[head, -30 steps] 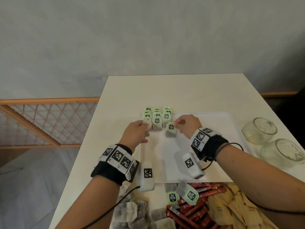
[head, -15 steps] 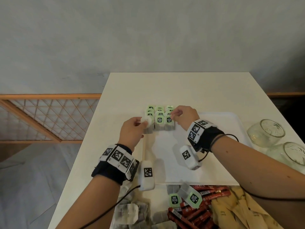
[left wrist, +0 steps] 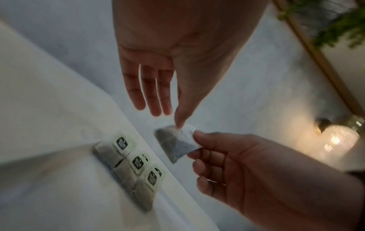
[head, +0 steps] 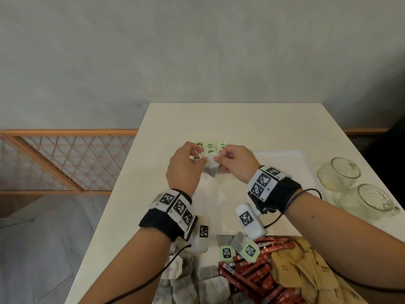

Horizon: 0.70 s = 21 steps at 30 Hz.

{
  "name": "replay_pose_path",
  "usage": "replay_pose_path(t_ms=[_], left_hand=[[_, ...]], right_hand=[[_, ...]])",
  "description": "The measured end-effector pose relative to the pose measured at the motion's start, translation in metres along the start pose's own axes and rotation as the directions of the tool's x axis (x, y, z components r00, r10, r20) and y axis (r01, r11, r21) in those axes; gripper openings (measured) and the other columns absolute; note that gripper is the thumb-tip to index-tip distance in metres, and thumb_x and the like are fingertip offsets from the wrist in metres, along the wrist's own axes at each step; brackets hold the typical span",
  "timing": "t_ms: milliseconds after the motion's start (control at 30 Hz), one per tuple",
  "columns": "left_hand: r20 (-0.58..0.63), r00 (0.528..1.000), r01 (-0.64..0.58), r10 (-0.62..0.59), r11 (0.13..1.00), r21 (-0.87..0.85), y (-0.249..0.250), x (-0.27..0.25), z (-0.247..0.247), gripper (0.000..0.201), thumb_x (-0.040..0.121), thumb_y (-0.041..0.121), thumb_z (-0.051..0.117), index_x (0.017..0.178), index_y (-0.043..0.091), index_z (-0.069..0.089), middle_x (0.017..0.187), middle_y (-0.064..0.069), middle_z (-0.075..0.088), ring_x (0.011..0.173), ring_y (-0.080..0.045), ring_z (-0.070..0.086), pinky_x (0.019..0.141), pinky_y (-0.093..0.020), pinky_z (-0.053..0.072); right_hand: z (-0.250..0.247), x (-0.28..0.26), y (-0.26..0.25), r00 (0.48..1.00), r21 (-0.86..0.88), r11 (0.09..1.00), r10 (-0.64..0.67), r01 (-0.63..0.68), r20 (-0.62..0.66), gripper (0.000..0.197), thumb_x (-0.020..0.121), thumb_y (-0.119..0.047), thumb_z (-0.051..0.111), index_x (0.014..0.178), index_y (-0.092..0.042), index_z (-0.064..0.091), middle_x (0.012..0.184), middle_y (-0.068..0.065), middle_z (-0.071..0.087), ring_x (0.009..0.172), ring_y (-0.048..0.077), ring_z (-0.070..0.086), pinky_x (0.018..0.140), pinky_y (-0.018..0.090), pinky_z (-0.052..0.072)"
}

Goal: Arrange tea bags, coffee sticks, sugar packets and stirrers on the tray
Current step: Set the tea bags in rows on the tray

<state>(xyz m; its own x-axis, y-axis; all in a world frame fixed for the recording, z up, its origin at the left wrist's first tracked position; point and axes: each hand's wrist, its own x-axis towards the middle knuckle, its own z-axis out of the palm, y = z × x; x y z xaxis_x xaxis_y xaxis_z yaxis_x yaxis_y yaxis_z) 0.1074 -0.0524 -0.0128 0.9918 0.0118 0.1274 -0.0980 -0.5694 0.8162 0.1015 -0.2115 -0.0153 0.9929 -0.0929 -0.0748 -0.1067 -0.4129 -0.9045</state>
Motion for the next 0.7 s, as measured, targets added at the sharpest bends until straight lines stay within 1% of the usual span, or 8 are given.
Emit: replay_pose_path(t_ms=[100, 167, 267, 367, 433, 533, 633, 700], left_hand=[[0.056, 0.997, -0.057, 0.05, 0.988, 0.141, 0.006, -0.009, 0.002, 0.004, 0.085, 0.038, 0.068, 0.087, 0.035, 0.07, 0.087, 0.017, 0.07, 0.079, -0.003, 0.064, 0.067, -0.025, 0.049], [0.108, 0.992, -0.08, 0.063, 0.983, 0.162, 0.009, -0.014, 0.007, 0.017, 0.082, 0.046, 0.068, 0.091, 0.033, 0.074, 0.087, 0.017, 0.071, 0.082, -0.002, 0.065, 0.07, -0.025, 0.051], [0.105, 0.992, -0.087, 0.071, 0.983, 0.16, 0.01, -0.018, 0.013, 0.029, 0.079, 0.052, 0.071, 0.098, 0.03, 0.071, 0.09, 0.016, 0.07, 0.082, -0.003, 0.063, 0.072, -0.026, 0.052], [0.092, 0.995, -0.058, 0.044, 0.987, 0.152, 0.007, -0.016, 0.014, 0.025, 0.081, 0.046, 0.071, 0.096, 0.027, 0.069, 0.089, 0.013, 0.07, 0.083, -0.006, 0.065, 0.074, -0.028, 0.053], [0.088, 0.996, -0.024, 0.01, 0.986, 0.166, -0.001, -0.012, 0.013, 0.02, 0.085, 0.042, 0.067, 0.094, 0.025, 0.071, 0.089, 0.01, 0.072, 0.084, -0.01, 0.066, 0.076, -0.03, 0.054], [0.118, 0.986, 0.097, -0.116, 0.983, 0.154, -0.02, 0.0, 0.01, 0.017, 0.086, 0.035, 0.067, 0.093, 0.022, 0.074, 0.092, 0.006, 0.073, 0.089, -0.015, 0.067, 0.08, -0.031, 0.054], [0.179, 0.954, 0.235, -0.239, 0.971, 0.042, -0.04, 0.014, 0.005, 0.007, 0.083, 0.028, 0.071, 0.076, 0.025, 0.073, 0.082, 0.002, 0.074, 0.088, -0.02, 0.069, 0.083, -0.037, 0.056], [0.229, 0.927, 0.31, -0.295, 0.95, -0.033, -0.048, 0.022, 0.003, 0.009, 0.082, 0.025, 0.074, 0.074, 0.023, 0.073, 0.079, -0.004, 0.074, 0.083, -0.021, 0.069, 0.084, -0.041, 0.057]], right_hand=[[-0.002, -0.004, -0.001, 0.999, -0.022, 1.0, 0.018, -0.019, -0.043, 0.014, 0.089, -0.019, 0.066, 0.077, -0.011, 0.061, 0.069, 0.006, 0.071, 0.065, 0.02, 0.07, 0.061, 0.023, 0.05], [0.0, -0.004, -0.002, 0.998, -0.014, 0.999, 0.028, -0.029, -0.061, 0.016, 0.088, -0.018, 0.065, 0.075, -0.012, 0.059, 0.07, 0.008, 0.071, 0.064, 0.021, 0.069, 0.062, 0.029, 0.054], [0.004, -0.004, -0.004, 0.996, -0.027, 0.999, 0.025, -0.028, -0.086, 0.016, 0.086, -0.019, 0.064, 0.073, -0.013, 0.057, 0.076, 0.013, 0.071, 0.069, 0.028, 0.069, 0.071, 0.041, 0.059], [0.008, -0.007, -0.003, 0.998, 0.03, 0.999, 0.044, -0.043, -0.04, 0.017, 0.089, -0.021, 0.063, 0.077, -0.011, 0.056, 0.083, 0.012, 0.071, 0.068, 0.024, 0.069, 0.069, 0.037, 0.059], [0.01, -0.01, -0.002, 0.996, 0.076, 0.995, 0.062, -0.066, 0.059, 0.019, 0.091, -0.025, 0.061, 0.08, -0.01, 0.058, 0.086, 0.011, 0.072, 0.069, 0.02, 0.07, 0.068, 0.033, 0.058], [0.01, -0.01, 0.007, 0.979, 0.073, 0.99, 0.106, -0.12, 0.172, 0.022, 0.094, -0.025, 0.058, 0.092, -0.005, 0.065, 0.088, 0.008, 0.073, 0.071, 0.018, 0.068, 0.07, 0.033, 0.054], [0.004, -0.005, 0.02, 0.973, 0.037, 0.984, 0.165, -0.173, 0.161, 0.02, 0.094, -0.021, 0.058, 0.1, -0.004, 0.066, 0.091, 0.009, 0.072, 0.072, 0.017, 0.065, 0.07, 0.031, 0.052], [0.0, 0.0, 0.029, 0.97, 0.003, 0.982, 0.188, -0.191, 0.156, 0.015, 0.094, -0.02, 0.058, 0.096, -0.008, 0.066, 0.092, 0.008, 0.072, 0.072, 0.016, 0.064, 0.07, 0.03, 0.052]])
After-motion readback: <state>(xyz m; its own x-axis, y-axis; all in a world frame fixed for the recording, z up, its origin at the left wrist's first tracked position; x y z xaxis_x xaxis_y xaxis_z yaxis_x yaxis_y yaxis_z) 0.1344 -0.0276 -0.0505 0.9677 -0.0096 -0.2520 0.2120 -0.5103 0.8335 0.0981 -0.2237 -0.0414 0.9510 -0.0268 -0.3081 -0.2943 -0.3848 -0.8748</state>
